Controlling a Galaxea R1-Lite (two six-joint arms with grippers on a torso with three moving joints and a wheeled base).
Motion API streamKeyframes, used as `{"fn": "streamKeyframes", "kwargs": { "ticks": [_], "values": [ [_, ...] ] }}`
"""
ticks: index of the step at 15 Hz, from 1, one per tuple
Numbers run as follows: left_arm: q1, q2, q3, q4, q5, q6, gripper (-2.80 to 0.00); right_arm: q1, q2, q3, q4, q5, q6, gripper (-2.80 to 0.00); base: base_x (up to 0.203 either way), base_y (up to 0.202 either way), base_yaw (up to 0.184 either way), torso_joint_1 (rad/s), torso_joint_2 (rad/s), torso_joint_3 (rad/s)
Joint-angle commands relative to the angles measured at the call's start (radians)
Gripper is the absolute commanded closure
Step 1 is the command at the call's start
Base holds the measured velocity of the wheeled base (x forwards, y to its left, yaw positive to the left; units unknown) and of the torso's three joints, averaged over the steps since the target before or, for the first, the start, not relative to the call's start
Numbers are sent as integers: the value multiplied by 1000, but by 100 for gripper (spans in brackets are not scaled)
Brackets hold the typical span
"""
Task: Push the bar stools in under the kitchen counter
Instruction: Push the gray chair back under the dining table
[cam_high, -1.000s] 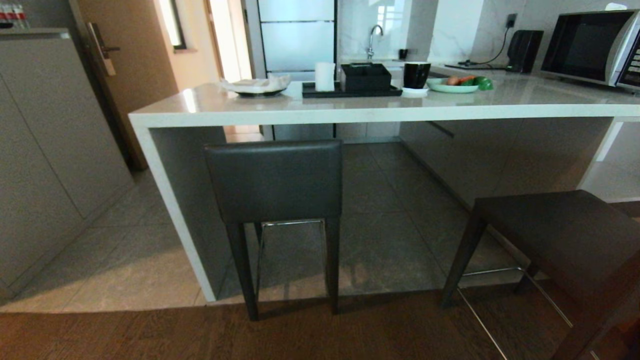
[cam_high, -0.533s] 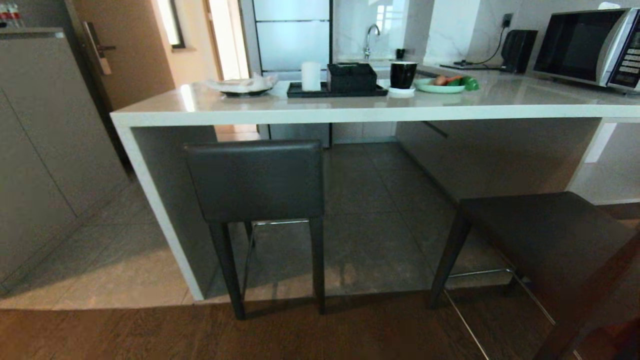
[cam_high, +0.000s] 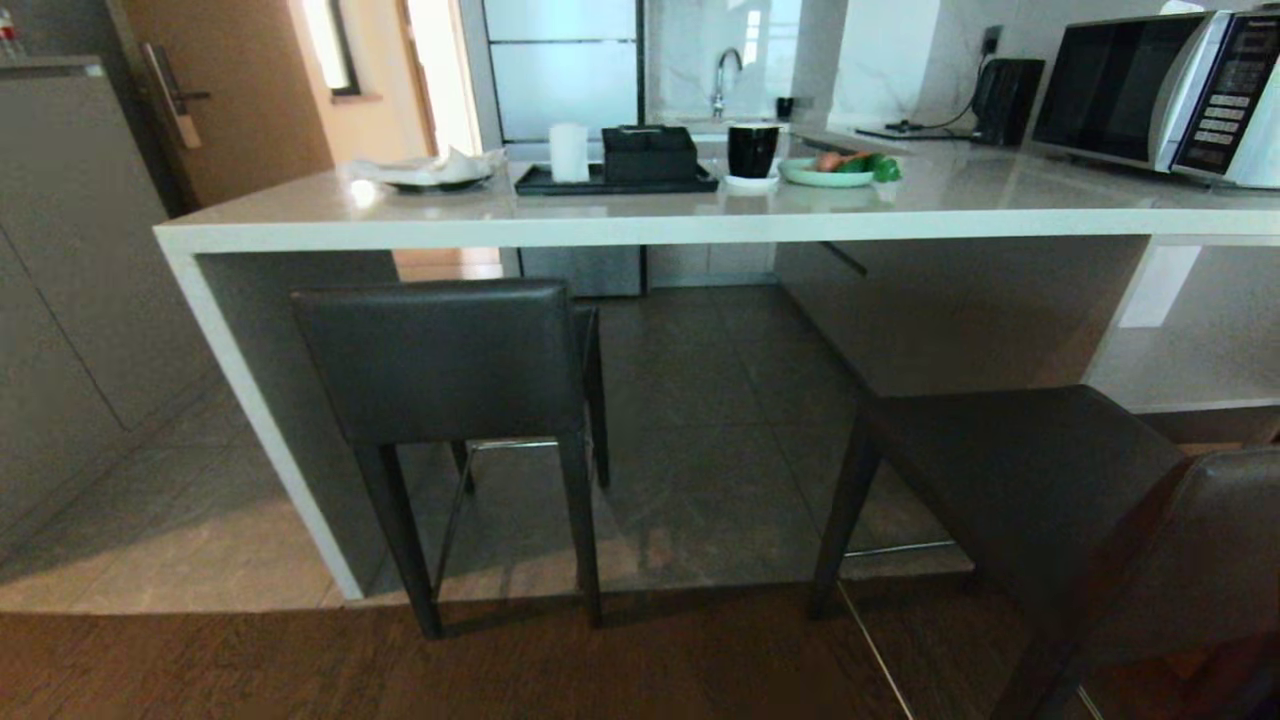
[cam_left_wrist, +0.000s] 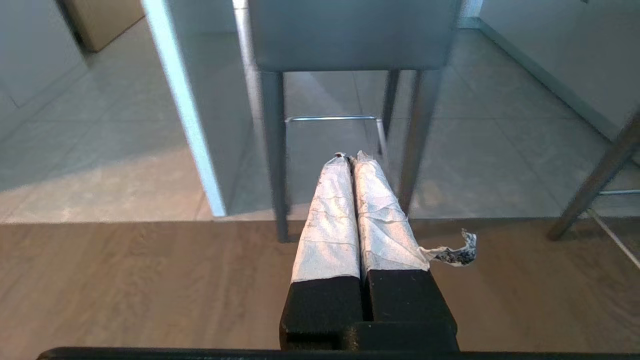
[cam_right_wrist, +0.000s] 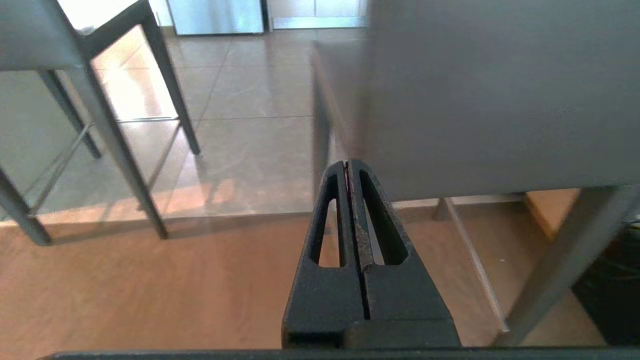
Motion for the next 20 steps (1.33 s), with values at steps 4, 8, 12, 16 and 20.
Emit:
{"fn": "streamKeyframes", "kwargs": {
  "ticks": [4, 8, 12, 16, 20],
  "values": [
    [1, 3, 0, 0, 1, 0, 0, 0, 0, 0, 0, 0, -1, 0, 0, -197, 1, 2, 5, 3],
    [1, 1, 0, -1, 0, 0, 0, 0, 0, 0, 0, 0, -1, 0, 0, -194, 2, 2, 1, 2],
    [1, 3, 0, 0, 0, 0, 0, 0, 0, 0, 0, 0, 0, 0, 0, -192, 2, 3, 2, 4],
    [1, 2, 0, 0, 1, 0, 0, 0, 0, 0, 0, 0, 1, 0, 0, -195, 2, 2, 4, 3],
    [0, 1, 0, 0, -1, 0, 0, 0, 0, 0, 0, 0, 1, 0, 0, -196, 1, 4, 1, 5]
  ]
}}
